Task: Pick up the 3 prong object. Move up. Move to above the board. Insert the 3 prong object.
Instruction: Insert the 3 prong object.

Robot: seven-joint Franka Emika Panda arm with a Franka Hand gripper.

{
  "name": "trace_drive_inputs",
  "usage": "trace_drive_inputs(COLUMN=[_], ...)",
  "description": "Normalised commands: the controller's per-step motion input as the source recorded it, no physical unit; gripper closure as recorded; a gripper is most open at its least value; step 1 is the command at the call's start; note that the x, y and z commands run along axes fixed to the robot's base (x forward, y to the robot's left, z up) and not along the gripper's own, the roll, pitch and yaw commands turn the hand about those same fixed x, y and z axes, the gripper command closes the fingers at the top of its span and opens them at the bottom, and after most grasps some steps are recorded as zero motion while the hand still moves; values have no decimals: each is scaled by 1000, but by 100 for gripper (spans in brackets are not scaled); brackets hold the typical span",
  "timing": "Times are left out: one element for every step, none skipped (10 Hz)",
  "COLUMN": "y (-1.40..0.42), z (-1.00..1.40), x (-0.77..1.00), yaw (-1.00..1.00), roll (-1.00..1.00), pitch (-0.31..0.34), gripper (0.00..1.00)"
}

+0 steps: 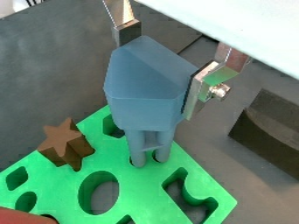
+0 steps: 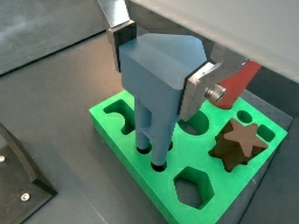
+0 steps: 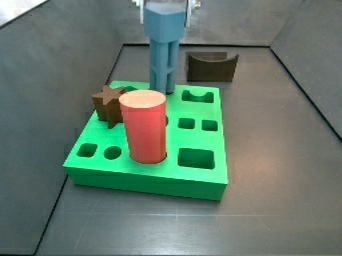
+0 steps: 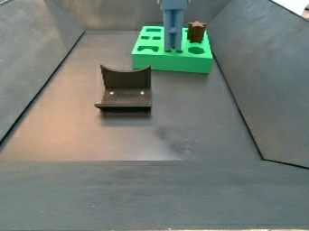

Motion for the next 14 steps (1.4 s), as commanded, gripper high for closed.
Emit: trace_drive_inputs(y=[9,0,3,0,11,69,57,80,17,0,0,0,0,0], z=[-94,0,0,0,-26,-49,-60,-89,-123,-177,-303,-317,-357,-440], x=[-37,-34,-9,-3,0,0,-40,-74,-83,-71,-86,-60,-11,0], yaw=[0,0,6,17,37,17,0,0,0,-11,-143,-146,-131,-111], roll=[-7,-30,-60,-73,-66,-73,-71,-51,-20,-24,-51,-64,-76,-77], pitch=[-11,0,0,-11,-29,-29,-36,-36,-36,-54,-77,-86,-96,-94], gripper=[100,100,100,100,100,100,100,100,100,100,100,100,100,100])
